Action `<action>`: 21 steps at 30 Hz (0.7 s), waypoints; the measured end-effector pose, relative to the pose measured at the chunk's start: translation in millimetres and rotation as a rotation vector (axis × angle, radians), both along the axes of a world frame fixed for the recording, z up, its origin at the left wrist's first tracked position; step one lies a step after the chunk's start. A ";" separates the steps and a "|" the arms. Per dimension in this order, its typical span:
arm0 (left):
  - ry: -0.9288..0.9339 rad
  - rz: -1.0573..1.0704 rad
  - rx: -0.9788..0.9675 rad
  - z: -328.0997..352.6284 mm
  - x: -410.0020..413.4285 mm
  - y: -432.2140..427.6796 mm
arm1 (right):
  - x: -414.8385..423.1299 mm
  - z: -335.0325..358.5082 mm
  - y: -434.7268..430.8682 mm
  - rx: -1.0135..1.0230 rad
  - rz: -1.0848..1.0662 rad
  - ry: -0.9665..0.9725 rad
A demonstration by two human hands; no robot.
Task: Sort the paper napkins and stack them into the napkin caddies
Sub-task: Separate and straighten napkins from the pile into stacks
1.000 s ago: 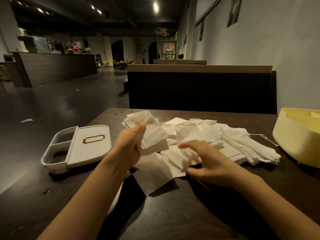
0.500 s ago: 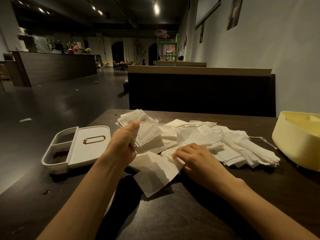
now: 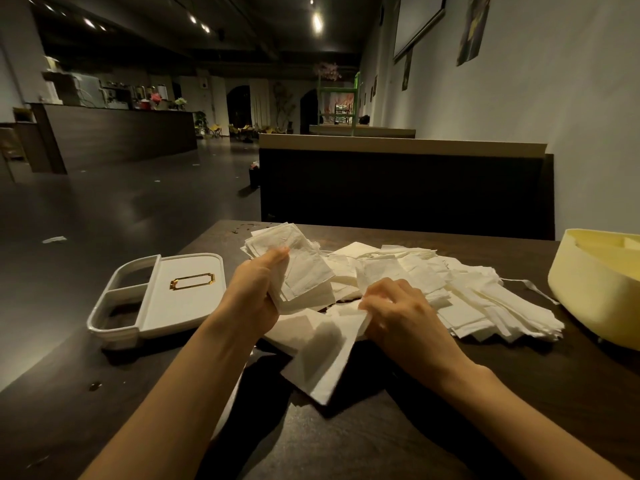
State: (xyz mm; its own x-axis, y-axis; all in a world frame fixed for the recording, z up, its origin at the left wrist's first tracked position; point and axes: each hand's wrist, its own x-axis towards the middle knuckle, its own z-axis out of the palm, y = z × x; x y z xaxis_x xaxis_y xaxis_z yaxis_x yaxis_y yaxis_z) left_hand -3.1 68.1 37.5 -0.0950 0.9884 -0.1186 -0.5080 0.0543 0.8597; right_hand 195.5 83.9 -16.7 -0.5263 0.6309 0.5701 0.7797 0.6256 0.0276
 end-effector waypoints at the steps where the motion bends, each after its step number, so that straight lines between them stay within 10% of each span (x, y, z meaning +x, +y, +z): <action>1: -0.006 0.005 -0.004 0.5 -0.4 -0.4 | 2.0 3.5 -0.2 -0.080 0.018 0.108; 8: 0.022 0.014 -0.002 1.6 -2.8 0.0 | 34.4 25.0 0.5 -0.777 0.207 1.163; 21: 0.132 -0.173 -0.145 -8.2 29.2 -8.9 | 45.7 48.3 0.0 -1.069 0.007 1.577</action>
